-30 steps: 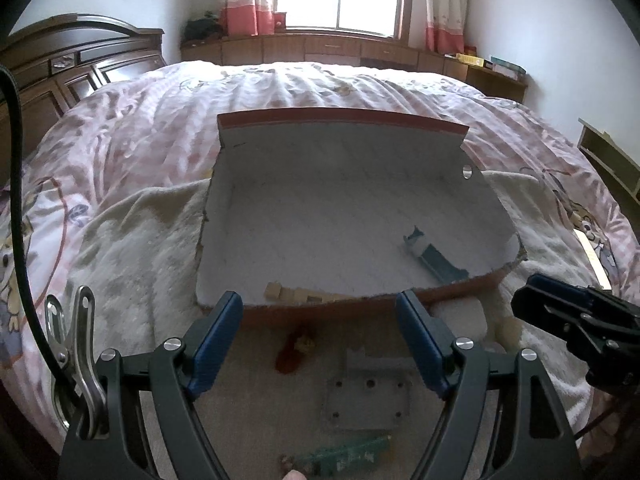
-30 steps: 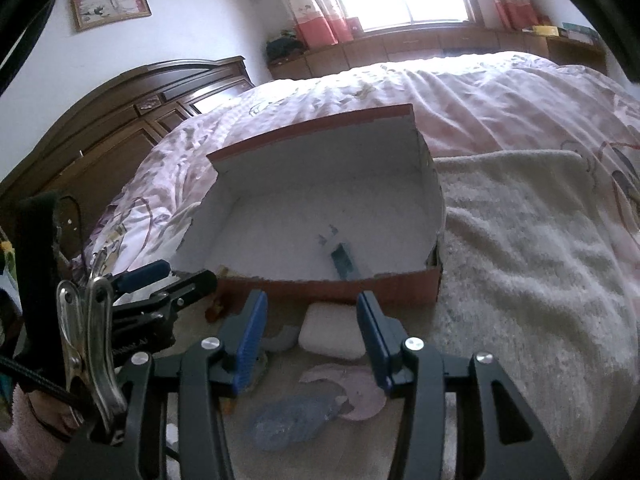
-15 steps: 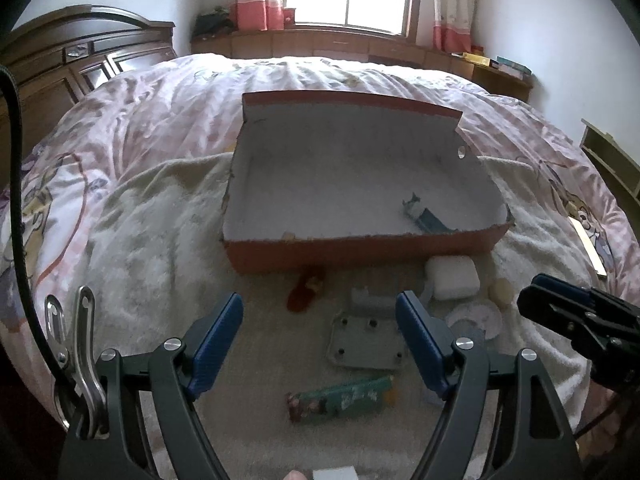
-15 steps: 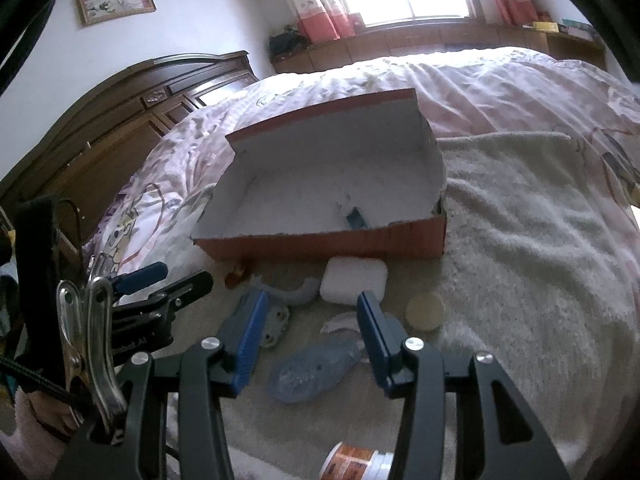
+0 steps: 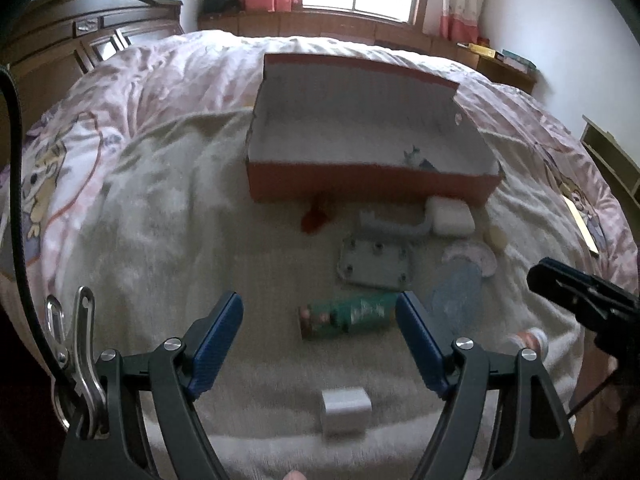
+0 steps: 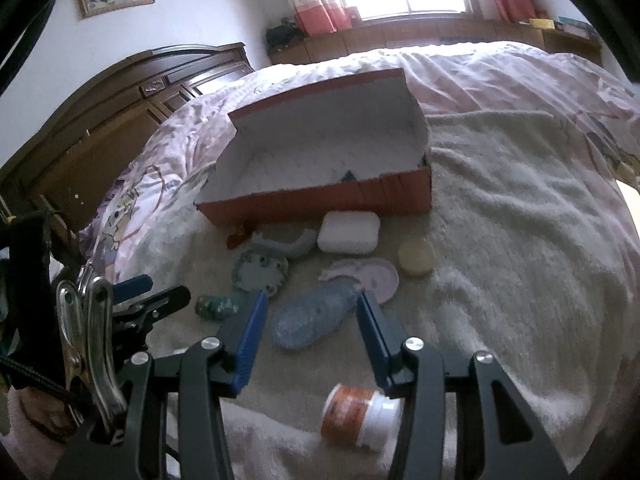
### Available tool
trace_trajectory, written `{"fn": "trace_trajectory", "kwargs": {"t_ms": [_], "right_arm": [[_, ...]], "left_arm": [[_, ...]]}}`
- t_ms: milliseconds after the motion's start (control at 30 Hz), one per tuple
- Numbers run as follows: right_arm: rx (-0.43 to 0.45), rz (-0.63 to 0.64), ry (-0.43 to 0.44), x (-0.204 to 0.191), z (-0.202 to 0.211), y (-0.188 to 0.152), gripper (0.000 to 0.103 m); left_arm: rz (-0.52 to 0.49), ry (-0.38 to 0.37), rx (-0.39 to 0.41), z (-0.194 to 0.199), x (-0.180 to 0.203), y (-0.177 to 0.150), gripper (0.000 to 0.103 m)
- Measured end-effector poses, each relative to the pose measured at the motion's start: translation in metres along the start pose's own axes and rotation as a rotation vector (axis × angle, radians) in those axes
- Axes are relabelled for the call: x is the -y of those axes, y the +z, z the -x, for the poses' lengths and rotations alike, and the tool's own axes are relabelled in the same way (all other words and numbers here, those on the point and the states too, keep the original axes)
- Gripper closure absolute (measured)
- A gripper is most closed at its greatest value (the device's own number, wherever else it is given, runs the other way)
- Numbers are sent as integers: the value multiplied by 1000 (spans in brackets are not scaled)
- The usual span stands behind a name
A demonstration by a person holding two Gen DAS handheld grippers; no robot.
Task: Organize rigid objects
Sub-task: 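Withdraw both tools from the box toward the white charger and the jar, then grasp the white charger cube with the left tool while the right tool grasps the orange-labelled jar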
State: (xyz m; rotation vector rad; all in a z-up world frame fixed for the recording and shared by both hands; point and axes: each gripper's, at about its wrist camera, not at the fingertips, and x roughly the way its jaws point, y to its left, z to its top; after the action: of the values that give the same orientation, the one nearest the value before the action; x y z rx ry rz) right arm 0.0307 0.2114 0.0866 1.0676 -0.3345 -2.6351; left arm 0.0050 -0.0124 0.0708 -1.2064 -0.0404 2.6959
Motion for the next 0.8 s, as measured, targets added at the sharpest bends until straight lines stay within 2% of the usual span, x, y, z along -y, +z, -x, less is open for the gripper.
{"fn": "trace_trajectory", "kwargs": {"t_ms": [333, 467, 800], "right_arm": [[-44, -21, -14, 5, 7, -27, 53], [-66, -26, -27, 7, 6, -38, 50], [-50, 9, -88, 9, 13, -54, 43]], "left_arm": [[-22, -26, -41, 5, 10, -28, 23], [-44, -34, -61, 4, 17, -39, 23], [-43, -31, -109, -8, 20, -57, 23]]}}
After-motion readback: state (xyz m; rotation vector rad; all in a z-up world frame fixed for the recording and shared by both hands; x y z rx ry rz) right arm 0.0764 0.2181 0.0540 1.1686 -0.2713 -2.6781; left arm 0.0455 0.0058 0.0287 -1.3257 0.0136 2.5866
